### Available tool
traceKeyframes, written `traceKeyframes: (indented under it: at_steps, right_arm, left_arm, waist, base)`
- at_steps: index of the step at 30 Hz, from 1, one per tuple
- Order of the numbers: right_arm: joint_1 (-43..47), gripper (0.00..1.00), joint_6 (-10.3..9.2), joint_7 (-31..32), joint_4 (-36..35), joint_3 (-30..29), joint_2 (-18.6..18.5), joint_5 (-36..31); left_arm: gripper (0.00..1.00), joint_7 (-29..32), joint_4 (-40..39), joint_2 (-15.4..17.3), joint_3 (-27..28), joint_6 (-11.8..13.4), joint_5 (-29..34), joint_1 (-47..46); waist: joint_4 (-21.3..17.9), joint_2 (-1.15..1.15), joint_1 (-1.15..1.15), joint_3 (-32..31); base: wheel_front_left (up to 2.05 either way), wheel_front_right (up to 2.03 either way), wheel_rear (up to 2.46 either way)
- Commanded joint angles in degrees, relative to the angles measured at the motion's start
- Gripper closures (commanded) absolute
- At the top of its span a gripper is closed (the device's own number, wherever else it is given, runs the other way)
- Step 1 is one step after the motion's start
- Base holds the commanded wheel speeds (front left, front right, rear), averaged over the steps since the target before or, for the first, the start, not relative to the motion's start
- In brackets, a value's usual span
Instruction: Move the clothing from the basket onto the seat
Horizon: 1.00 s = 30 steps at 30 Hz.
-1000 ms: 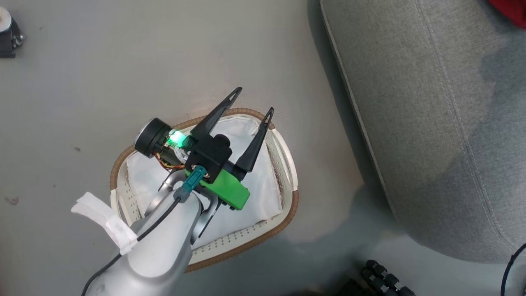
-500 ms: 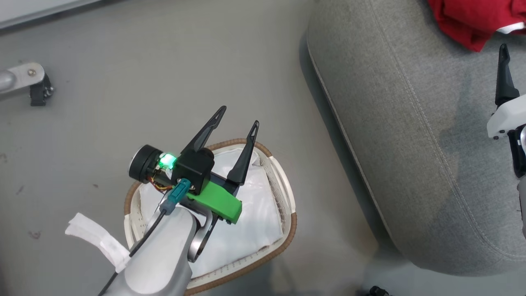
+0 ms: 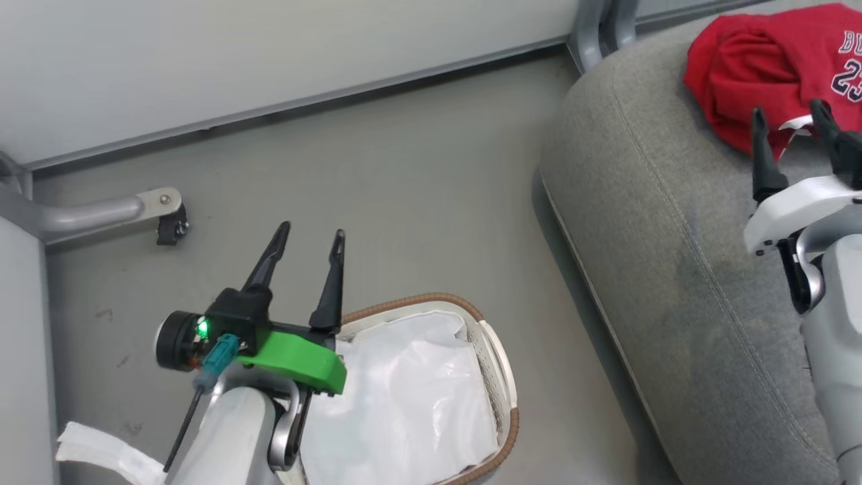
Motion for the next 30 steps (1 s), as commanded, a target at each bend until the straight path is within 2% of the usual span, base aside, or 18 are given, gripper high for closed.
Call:
traceKeyframes:
  at_steps: [1,9,15,20,30]
  right_arm:
    - [1.43,0.0,-0.08,-0.09,-0.57,0.02,0.82,0.51]
    - [6.9,0.0,-0.08,-0.06,-3.46,-0.7,8.51,2.59]
    - [13.22,0.0,-0.08,-0.05,-7.68,0.75,11.54,1.72]
    - [19.24,0.0,-0.08,-0.05,-11.12,2.44,12.2,1.32]
    - [28.98,0.0,-0.08,-0.06,-15.73,5.9,12.27,7.98]
  left_arm:
    - [0.0,-0.02,-0.48,0.16,1.31,0.44,-0.06,1.68]
    - [0.0,-0.02,-1.48,-0.62,8.87,0.77,0.21,6.33]
    - [0.0,-0.02,-2.11,-1.37,12.53,0.29,-0.41,10.93]
    - [0.0,-0.02,-2.21,-1.69,14.17,0.22,-0.93,15.06]
    - [0.0,-0.02,-2.18,-1.92,13.79,-0.28,-2.18,19.83]
  waist:
    - [3.86,0.0,0.0,-5.16]
    - [6.86,0.0,0.0,-9.05]
    - [8.82,0.0,0.0,-11.02]
    - [9.98,0.0,0.0,-11.94]
    - [11.18,0.0,0.0,-13.74]
  base:
    - [0.0,0.0,0.0]
    - [0.0,0.0,0.0]
    - [0.0,0.0,0.0]
    - [0.0,0.0,0.0]
    - [0.0,0.0,0.0]
